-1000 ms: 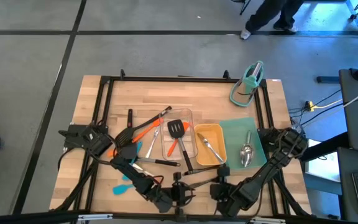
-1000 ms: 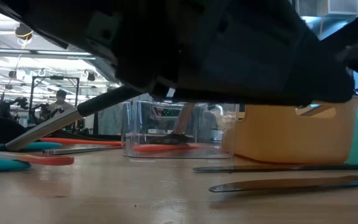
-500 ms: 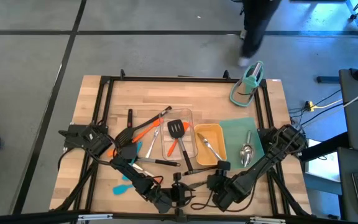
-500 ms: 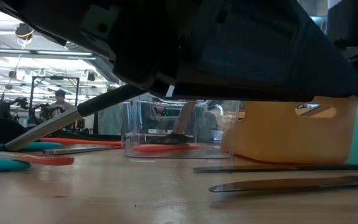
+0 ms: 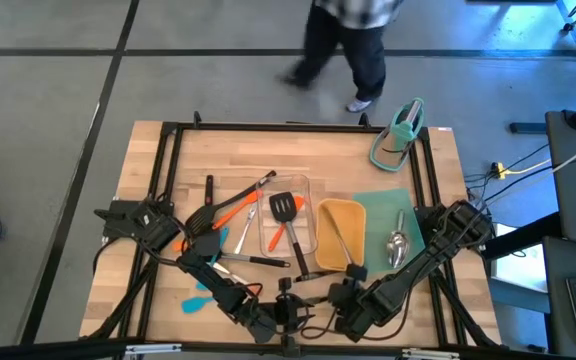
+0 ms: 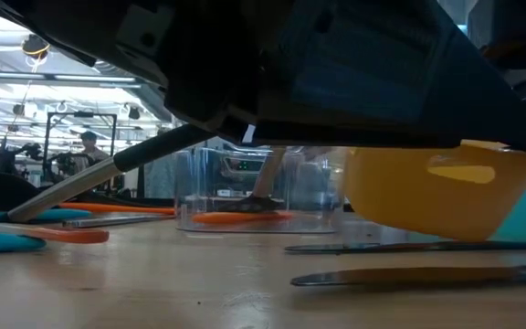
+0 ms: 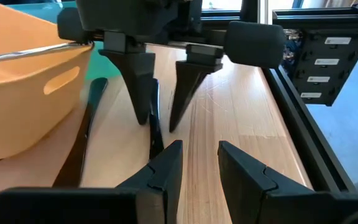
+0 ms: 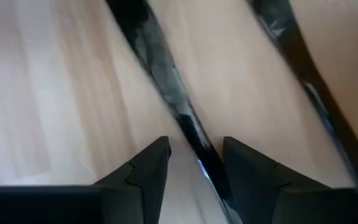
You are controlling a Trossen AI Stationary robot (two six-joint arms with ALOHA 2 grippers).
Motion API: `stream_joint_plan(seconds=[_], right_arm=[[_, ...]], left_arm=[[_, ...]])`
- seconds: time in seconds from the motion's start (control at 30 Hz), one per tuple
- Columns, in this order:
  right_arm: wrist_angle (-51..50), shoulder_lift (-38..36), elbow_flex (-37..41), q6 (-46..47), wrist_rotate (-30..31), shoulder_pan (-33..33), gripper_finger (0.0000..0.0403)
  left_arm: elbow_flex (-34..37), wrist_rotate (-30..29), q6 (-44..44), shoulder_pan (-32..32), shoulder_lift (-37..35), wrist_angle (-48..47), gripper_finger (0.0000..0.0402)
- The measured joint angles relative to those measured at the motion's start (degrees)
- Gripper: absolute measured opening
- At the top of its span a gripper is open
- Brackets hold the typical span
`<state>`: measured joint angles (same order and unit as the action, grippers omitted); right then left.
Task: Pick & Place Kitchen Items
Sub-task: Adjust the black table knife
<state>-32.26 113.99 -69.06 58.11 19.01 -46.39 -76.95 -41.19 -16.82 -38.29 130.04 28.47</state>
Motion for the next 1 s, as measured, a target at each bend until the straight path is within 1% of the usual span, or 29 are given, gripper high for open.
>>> stream_joint_plan(seconds=[0.13,0.33,0.8,0.87,1.0], right_arm=[[1.9,0.0,0.0,0.3,-1.0,0.0,0.0159],[2.0,0.0,0.0,0.7,-1.1,0.0,0.0159],[0.0,-0.5,-0.1,-3.1,-1.2,0.0,0.0158],[-2.3,-0.7,-0.8,-4.4,-1.1,0.1,0.0158],[-10.1,-0.6,-4.4,-6.8,-0.9,0.5,0.0158]], left_arm=[[0.0,-1.4,0.1,-0.5,-0.2,0.0,0.0097],[0.0,-4.1,2.1,-1.5,-0.9,-0.1,0.0097],[0.0,-4.2,2.1,-1.5,-1.0,-0.1,0.0097],[0.0,-4.2,2.1,-1.5,-1.0,0.0,0.0097],[0.0,-4.2,2.0,-1.5,-1.0,0.0,0.0097]])
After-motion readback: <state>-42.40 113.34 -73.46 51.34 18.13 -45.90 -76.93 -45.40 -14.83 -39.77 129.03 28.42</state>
